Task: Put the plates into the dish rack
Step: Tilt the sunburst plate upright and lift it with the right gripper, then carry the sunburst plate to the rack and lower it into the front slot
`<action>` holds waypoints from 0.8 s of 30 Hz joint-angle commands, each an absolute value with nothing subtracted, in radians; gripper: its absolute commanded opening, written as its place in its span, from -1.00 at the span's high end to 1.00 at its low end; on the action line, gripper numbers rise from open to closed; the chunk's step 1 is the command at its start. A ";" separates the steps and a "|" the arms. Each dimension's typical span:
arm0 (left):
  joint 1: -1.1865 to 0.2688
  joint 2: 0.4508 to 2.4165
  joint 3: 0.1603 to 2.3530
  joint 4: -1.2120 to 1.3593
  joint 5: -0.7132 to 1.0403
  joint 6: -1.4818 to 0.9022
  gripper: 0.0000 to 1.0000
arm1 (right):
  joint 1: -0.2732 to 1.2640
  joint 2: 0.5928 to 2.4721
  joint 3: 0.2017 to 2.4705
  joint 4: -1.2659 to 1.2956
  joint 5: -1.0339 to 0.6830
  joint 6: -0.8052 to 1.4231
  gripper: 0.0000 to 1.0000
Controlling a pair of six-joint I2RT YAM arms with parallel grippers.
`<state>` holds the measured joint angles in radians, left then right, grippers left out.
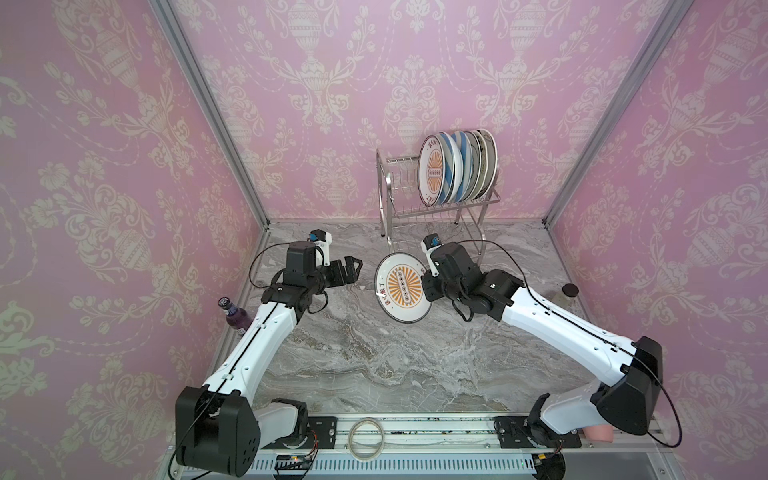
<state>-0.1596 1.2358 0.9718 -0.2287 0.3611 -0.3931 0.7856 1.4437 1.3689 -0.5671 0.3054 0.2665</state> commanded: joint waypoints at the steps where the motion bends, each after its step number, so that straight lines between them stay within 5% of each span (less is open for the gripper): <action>1: -0.194 1.274 1.010 -0.173 0.367 -0.351 -0.99 | 0.786 1.358 1.476 -0.662 0.462 0.207 1.00; 12: -0.243 1.358 1.097 -0.166 0.376 -0.301 -0.99 | 0.786 1.318 1.758 -0.830 0.634 0.138 1.00; 24: -0.251 1.334 1.068 -0.192 0.435 -0.353 -0.99 | 0.787 1.507 2.037 -0.642 0.808 0.008 1.00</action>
